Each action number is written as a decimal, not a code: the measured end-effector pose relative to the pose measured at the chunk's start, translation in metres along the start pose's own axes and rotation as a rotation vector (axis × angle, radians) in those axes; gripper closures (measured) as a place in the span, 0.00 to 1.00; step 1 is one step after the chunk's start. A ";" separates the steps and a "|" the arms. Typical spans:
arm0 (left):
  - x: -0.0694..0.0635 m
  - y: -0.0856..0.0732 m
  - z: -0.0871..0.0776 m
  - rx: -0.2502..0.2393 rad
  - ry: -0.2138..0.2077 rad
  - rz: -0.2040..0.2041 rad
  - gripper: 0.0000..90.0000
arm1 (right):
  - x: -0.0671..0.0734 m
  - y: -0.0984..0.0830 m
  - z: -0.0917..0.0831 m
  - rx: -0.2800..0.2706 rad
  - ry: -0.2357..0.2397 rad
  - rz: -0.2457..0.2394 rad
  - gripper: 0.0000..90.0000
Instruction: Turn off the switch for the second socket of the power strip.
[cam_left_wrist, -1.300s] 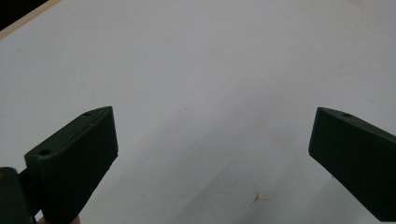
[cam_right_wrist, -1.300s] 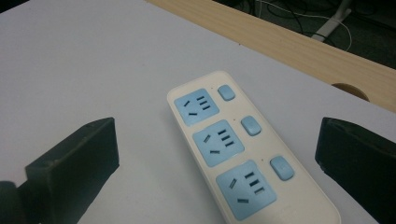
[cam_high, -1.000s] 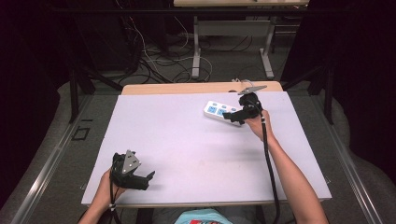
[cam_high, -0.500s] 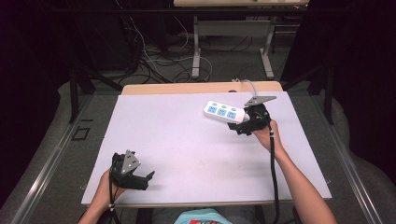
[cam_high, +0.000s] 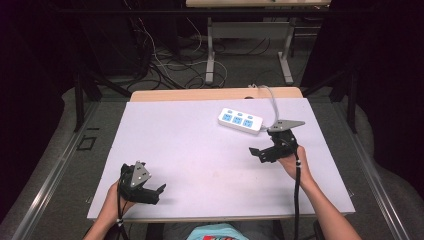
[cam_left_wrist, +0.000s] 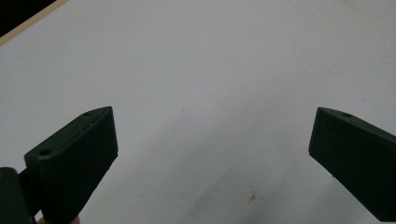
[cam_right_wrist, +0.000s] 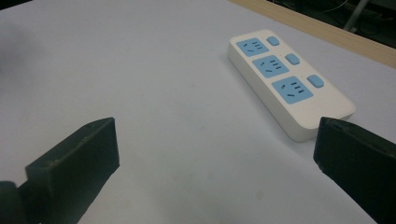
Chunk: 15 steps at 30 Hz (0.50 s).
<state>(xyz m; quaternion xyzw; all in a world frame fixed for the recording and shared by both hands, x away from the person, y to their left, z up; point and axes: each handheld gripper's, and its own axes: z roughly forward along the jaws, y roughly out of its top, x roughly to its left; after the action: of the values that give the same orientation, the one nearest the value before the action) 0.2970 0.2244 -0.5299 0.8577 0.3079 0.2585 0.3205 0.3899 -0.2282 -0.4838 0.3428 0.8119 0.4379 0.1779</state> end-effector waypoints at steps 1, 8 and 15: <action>0.000 0.000 0.000 0.000 -0.001 -0.002 0.01 | 0.002 -0.003 -0.002 0.003 -0.001 -0.004 0.00; -0.001 0.000 0.001 0.001 -0.001 -0.005 0.01 | 0.011 -0.018 -0.013 0.008 -0.021 -0.011 0.00; -0.001 0.000 0.001 0.003 0.002 -0.004 0.01 | 0.019 -0.029 -0.022 0.022 -0.032 -0.021 0.00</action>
<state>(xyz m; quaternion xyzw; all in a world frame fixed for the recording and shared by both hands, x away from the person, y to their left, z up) 0.2974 0.2236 -0.5308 0.8573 0.3101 0.2583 0.3195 0.3521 -0.2391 -0.4961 0.3432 0.8173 0.4214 0.1917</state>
